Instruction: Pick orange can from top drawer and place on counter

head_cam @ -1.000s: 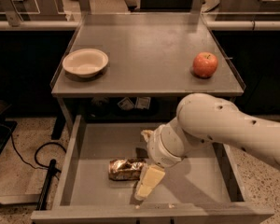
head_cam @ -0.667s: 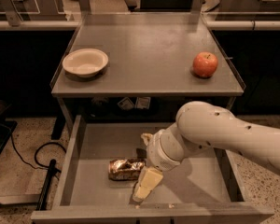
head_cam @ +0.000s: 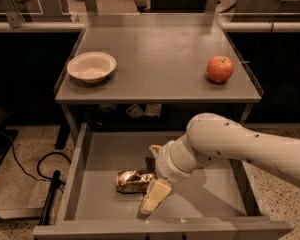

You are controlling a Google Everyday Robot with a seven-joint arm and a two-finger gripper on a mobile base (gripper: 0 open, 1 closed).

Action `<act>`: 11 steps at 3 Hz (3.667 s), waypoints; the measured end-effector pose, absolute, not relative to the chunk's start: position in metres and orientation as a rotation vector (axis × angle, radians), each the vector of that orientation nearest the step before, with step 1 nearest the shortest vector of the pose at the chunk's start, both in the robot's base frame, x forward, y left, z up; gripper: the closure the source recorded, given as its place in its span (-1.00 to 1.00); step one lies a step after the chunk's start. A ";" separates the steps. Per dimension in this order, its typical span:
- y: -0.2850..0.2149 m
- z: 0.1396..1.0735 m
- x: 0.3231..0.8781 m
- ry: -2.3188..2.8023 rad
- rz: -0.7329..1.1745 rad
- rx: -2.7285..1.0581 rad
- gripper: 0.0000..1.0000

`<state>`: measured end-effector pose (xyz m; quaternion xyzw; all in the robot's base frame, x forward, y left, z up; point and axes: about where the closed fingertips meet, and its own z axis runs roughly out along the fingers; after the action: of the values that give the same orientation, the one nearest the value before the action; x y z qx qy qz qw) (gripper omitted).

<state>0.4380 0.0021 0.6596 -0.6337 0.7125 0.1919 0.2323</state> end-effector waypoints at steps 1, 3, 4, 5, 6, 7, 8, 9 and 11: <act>0.010 0.639 0.449 1.962 0.565 -1.748 -1.00; 0.009 0.625 0.451 1.991 0.594 -1.722 -1.00; 0.009 0.625 0.451 1.992 0.595 -1.721 -1.00; 0.009 0.625 0.451 1.992 0.595 -1.722 -0.62; 0.009 0.625 0.451 1.992 0.595 -1.722 -0.15; 0.009 0.625 0.451 1.992 0.595 -1.722 0.32; 0.009 0.625 0.451 1.992 0.595 -1.722 0.75; 0.009 0.625 0.451 1.992 0.595 -1.722 1.00; -0.011 0.668 0.451 2.075 0.536 -1.564 1.00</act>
Offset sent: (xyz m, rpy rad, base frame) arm 0.0170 0.0088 -0.0313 0.0157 0.0387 0.0069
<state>0.4511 -0.0109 0.6683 -0.5720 0.7588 0.1960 0.2419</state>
